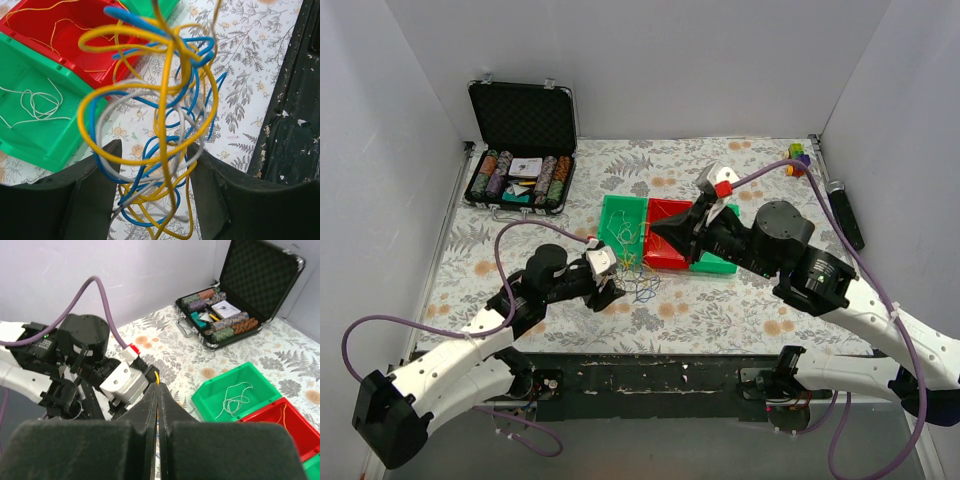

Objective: Untangle the cables

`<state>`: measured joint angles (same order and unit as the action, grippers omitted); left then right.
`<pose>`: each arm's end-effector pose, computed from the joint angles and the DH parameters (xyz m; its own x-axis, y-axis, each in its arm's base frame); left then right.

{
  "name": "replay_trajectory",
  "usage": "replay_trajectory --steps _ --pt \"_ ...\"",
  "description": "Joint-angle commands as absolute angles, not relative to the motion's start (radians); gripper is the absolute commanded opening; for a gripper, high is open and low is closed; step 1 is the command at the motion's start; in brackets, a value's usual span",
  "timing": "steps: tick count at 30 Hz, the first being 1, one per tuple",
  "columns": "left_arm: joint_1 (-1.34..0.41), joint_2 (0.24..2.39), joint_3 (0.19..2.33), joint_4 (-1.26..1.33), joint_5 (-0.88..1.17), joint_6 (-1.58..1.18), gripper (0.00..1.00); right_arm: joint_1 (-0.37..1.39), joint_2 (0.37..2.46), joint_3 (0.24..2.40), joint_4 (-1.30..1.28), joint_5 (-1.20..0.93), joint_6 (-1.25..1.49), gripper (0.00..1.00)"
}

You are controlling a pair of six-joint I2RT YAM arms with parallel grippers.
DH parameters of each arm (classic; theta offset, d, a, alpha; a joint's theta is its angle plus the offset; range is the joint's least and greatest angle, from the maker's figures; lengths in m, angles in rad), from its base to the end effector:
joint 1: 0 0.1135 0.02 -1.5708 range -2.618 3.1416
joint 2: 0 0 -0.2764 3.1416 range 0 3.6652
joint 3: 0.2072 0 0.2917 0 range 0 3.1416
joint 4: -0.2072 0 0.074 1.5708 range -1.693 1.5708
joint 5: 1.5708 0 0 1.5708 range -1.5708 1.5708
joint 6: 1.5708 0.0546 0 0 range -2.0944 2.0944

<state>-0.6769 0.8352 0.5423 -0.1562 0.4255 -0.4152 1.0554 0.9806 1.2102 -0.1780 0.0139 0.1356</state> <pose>0.1703 -0.1658 0.2397 -0.6567 0.0564 -0.7520 0.6508 0.5462 -0.5274 0.1283 0.2249 0.4732 -0.0915 0.1127 -0.9894 -0.8587 0.4942 0.1357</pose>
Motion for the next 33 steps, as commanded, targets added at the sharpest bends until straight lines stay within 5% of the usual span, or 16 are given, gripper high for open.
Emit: replay_trajectory --steps 1,13,20,33 --pt "-0.673 0.801 0.515 -0.137 0.403 -0.394 0.54 1.058 0.951 1.288 -0.153 0.087 0.100 0.01" --pt "-0.672 0.739 0.462 -0.209 0.373 -0.373 0.51 1.058 0.943 1.330 -0.176 0.106 0.083 0.01" --pt "-0.670 0.649 0.627 -0.347 0.371 -0.464 0.98 1.060 0.959 1.275 -0.189 0.080 0.106 0.01" --pt "-0.672 0.707 0.709 -0.074 0.382 -0.814 0.98 1.058 1.008 1.238 -0.140 -0.031 0.164 0.01"
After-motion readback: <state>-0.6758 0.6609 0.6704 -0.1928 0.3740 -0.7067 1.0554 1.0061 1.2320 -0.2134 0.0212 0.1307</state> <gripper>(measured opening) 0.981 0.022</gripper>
